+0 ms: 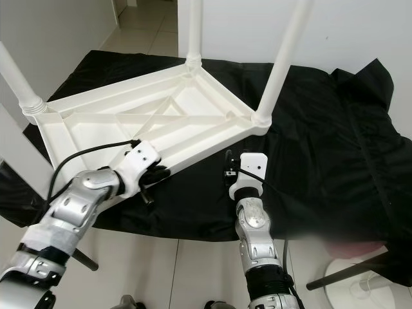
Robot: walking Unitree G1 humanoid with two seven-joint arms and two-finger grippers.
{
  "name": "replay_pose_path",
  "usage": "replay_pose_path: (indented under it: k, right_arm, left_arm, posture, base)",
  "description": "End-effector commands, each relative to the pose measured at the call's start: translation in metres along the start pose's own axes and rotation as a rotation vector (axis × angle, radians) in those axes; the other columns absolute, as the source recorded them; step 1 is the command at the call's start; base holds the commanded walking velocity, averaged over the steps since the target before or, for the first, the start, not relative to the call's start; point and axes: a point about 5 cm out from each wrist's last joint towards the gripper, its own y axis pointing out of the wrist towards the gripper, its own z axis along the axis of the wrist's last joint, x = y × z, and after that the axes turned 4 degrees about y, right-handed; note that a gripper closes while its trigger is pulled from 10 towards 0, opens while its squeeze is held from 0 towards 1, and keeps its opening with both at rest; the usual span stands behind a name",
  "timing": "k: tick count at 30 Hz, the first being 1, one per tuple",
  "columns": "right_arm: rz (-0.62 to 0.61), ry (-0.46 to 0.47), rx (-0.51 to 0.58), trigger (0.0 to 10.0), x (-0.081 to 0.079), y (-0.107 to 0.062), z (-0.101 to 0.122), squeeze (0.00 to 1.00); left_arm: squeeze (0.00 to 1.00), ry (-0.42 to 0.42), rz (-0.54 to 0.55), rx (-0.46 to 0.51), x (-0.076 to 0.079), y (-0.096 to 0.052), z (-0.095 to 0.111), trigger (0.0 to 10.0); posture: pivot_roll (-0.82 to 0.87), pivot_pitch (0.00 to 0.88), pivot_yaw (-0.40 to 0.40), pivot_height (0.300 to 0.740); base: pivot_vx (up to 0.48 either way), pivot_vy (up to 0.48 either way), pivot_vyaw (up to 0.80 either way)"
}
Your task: Building children table
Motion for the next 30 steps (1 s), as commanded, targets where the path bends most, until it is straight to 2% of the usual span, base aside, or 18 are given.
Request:
replay_pose_path:
  k: [1, 5, 6, 7, 9, 14, 15, 23, 24, 30]
  right_arm:
    - [-0.01, 0.003, 0.001, 10.0, 0.001, -0.001, -0.001, 0.0]
    - [-0.015, 0.003, 0.002, 10.0, 0.001, -0.002, -0.001, 0.0]
    - [-0.016, 0.002, 0.002, 10.0, 0.002, -0.002, -0.001, 0.0]
    - [-0.016, 0.001, 0.001, 10.0, 0.002, -0.002, -0.001, 0.0]
    - [-0.016, 0.0, 0.001, 10.0, 0.002, -0.002, -0.001, 0.0]
    - [-0.015, -0.002, 0.002, 10.0, 0.002, -0.002, -0.001, 0.0]
    - [-0.014, -0.002, 0.002, 10.0, 0.001, -0.002, -0.001, 0.0]
    - [-0.006, -0.005, -0.001, 10.0, 0.0, -0.003, -0.002, 0.0]
    - [-0.003, -0.007, -0.002, 10.0, 0.0, -0.003, -0.002, 0.0]
    - [-0.002, -0.01, -0.003, 10.0, 0.0, -0.002, -0.002, 0.0]
  left_arm:
    - [0.0, 0.032, -0.004, 0.082, 0.004, 0.006, 0.014, 10.0]
    - [0.0, 0.025, -0.035, 0.11, 0.008, 0.006, 0.015, 10.0]
    - [0.09, -0.008, -0.05, 0.113, 0.009, 0.005, 0.014, 10.0]
    - [1.0, -0.049, -0.055, 0.128, 0.01, 0.004, 0.014, 10.0]
    - [1.0, -0.078, -0.059, 0.139, 0.01, 0.003, 0.013, 10.0]
    - [1.0, -0.049, 0.036, 0.177, 0.006, 0.001, 0.017, 10.0]
    - [0.0, -0.049, 0.063, 0.187, 0.004, -0.001, 0.018, 10.0]
    - [0.0, -0.062, 0.133, 0.249, 0.002, -0.009, 0.022, 10.0]
    - [0.0, -0.058, 0.153, 0.291, 0.005, -0.015, 0.023, 10.0]
    - [0.0, -0.093, 0.192, 0.349, 0.015, -0.031, 0.023, 10.0]
  posture:
    - [-0.02, 0.097, -0.012, 0.74]
    - [-0.02, 0.099, -0.009, 0.74]
    - [-0.02, 0.102, -0.011, 0.74]
    - [-0.02, 0.103, -0.012, 0.74]
    - [-0.02, 0.103, -0.012, 0.74]
    - [-0.02, 0.105, -0.017, 0.74]
    - [-0.01, 0.105, -0.018, 0.74]
    - [-0.01, 0.107, -0.026, 0.74]
    - [-0.01, 0.109, -0.028, 0.74]
    - [0.01, 0.114, -0.037, 0.74]
  base:
    - [0.0, 0.0, 0.0]
    - [0.0, 0.0, 0.0]
    - [0.0, 0.0, 0.0]
    - [0.0, 0.0, 0.0]
    - [0.0, 0.0, 0.0]
    - [0.0, 0.0, 0.0]
    - [0.0, 0.0, 0.0]
    - [0.0, 0.0, 0.0]
    - [0.0, 0.0, 0.0]
    - [0.0, 0.0, 0.0]
